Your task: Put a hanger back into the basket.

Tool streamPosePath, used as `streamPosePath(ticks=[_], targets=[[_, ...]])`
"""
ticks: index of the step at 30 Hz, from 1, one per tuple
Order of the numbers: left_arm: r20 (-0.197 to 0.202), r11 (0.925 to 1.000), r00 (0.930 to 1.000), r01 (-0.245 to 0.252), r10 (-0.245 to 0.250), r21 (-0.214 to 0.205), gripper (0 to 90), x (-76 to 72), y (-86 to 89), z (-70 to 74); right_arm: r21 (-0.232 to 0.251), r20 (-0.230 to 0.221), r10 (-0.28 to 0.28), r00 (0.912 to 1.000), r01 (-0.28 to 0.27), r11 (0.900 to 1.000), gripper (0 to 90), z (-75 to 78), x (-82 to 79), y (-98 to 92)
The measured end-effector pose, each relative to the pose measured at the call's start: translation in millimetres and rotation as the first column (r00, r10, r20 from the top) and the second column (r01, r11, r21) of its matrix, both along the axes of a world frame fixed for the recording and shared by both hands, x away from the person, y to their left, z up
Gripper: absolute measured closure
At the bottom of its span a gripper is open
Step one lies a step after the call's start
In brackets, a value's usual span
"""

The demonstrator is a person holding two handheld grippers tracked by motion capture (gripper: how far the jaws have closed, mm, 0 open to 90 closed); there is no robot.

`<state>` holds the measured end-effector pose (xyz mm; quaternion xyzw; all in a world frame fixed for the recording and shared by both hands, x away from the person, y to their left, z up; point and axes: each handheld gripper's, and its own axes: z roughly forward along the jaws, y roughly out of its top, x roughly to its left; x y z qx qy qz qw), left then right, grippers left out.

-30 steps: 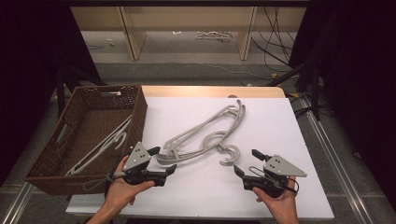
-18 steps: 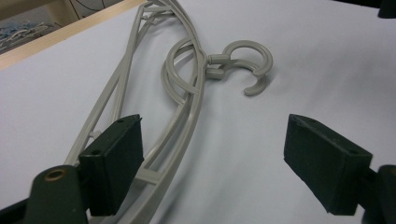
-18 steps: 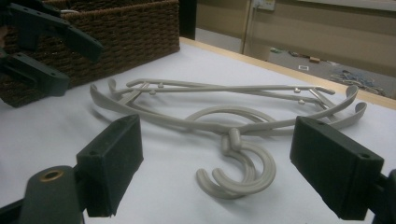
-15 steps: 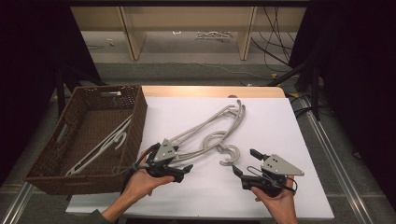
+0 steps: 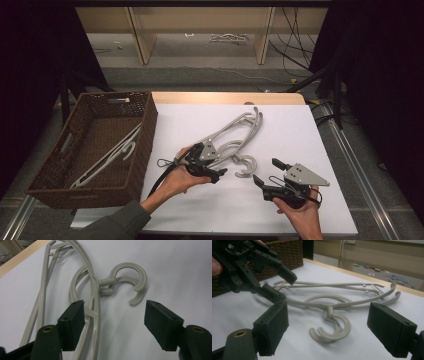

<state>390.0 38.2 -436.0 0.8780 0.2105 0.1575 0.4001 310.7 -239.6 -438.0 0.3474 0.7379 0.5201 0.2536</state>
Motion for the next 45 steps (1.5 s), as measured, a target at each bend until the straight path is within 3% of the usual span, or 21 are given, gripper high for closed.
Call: streamPosePath(ticks=[3,7,10,15,16,21,25,26,29,30,34,35,36,40,41,42,43,44,45], targets=[[-0.003,0.9987,0.9999,0.015,-0.015,0.048,33.9,7.8,-9.9,-3.5,-0.002,-0.004,-0.014,0.9999,0.014,0.9999,18.5,0.1,0.4,-2.8],[-0.004,0.9968,0.9999,0.011,-0.01,0.08,36.5,21.9,-21.5,-10.0,0.006,0.001,-0.026,0.9997,0.026,0.9996,18.8,1.2,0.6,-6.0],[-0.031,0.9966,0.9995,0.006,-0.003,0.082,35.6,29.8,-28.4,-13.5,-0.007,-0.005,-0.022,0.9997,0.022,0.9997,18.9,0.7,0.9,-6.0],[-0.037,0.9939,0.9992,0.019,-0.015,0.109,38.0,35.8,-36.6,-19.5,0.004,-0.009,-0.012,0.9999,0.012,0.9999,19.1,-0.3,1.5,-6.0],[-0.034,0.9927,0.9993,0.021,-0.017,0.119,38.9,37.7,-37.2,-20.1,-0.018,-0.023,-0.019,0.9996,0.018,0.9997,19.1,1.8,0.0,-8.4],[-0.041,0.9906,0.9991,0.019,-0.014,0.136,42.9,46.4,-39.8,-22.6,-0.022,-0.023,-0.02,0.9995,0.02,0.9996,19.1,1.7,0.2,-8.4],[-0.05,0.9888,0.9986,0.025,-0.018,0.147,47.1,50.9,-42.8,-25.5,0.009,-0.005,-0.008,1.0,0.008,0.9999,19.1,-0.6,2.1,-5.8],[-0.053,0.9864,0.9985,0.023,-0.015,0.163,47.5,52.7,-43.6,-27.4,-0.022,-0.022,-0.015,0.9997,0.014,0.9997,19.2,1.9,0.2,-8.1],[-0.069,0.987,0.9976,0.022,-0.011,0.159,50.4,56.3,-44.6,-31.3,-0.019,-0.017,-0.015,0.9997,0.014,0.9997,19.2,1.3,0.8,-7.8],[-0.07,0.9856,0.9974,0.028,-0.016,0.167,50.8,57.6,-45.2,-31.2,0.01,-0.008,-0.007,0.9999,0.007,0.9999,19.2,-0.7,2.0,-6.0],[-0.076,0.979,0.9968,0.039,-0.024,0.2,52.3,61.2,-50.2,-32.5,0.013,-0.002,-0.004,1.0,0.004,0.9999,19.2,-0.9,2.6,-5.5],[-0.085,0.9783,0.9962,0.038,-0.021,0.204,52.8,62.5,-51.4,-33.3,-0.007,-0.005,-0.014,0.9999,0.014,0.9999,19.2,-0.4,2.0,-6.2],[-0.087,0.9773,0.996,0.04,-0.023,0.208,54.1,63.8,-52.4,-34.5,0.012,-0.003,-0.002,1.0,0.002,0.9999,19.1,-1.1,2.4,-5.4],[-0.13,0.9715,0.9913,0.049,-0.019,0.232,55.7,66.2,-53.3,-38.6,0.01,-0.006,-0.002,1.0,0.002,0.9999,19.2,-0.9,2.1,-5.6],[-0.14,0.9724,0.99,0.044,-0.012,0.229,56.9,66.8,-52.7,-38.0,0.011,-0.007,-0.001,1.0,0.001,0.9999,19.1,-0.7,1.9,-5.9],[-0.118,0.9718,0.993,0.028,0.0,0.234,67.4,67.7,-51.3,-37.7,0.008,-0.005,-0.003,1.0,0.003,1.0,19.2,-0.3,2.0,-6.3],[-0.127,0.9698,0.9919,0.032,-0.001,0.242,67.4,69.0,-49.7,-36.8,0.008,-0.005,-0.003,1.0,0.003,1.0,19.2,-0.3,2.0,-6.3],[-0.14,0.9745,0.99,0.016,0.016,0.224,69.0,70.2,-48.3,-37.4,0.013,-0.002,-0.003,1.0,0.003,0.9999,19.1,-0.9,2.4,-5.9],[-0.137,0.9695,0.9905,0.029,0.005,0.243,72.5,71.8,-46.7,-36.2,-0.002,-0.007,-0.012,0.9999,0.012,0.9999,19.1,-0.4,1.8,-6.6]])
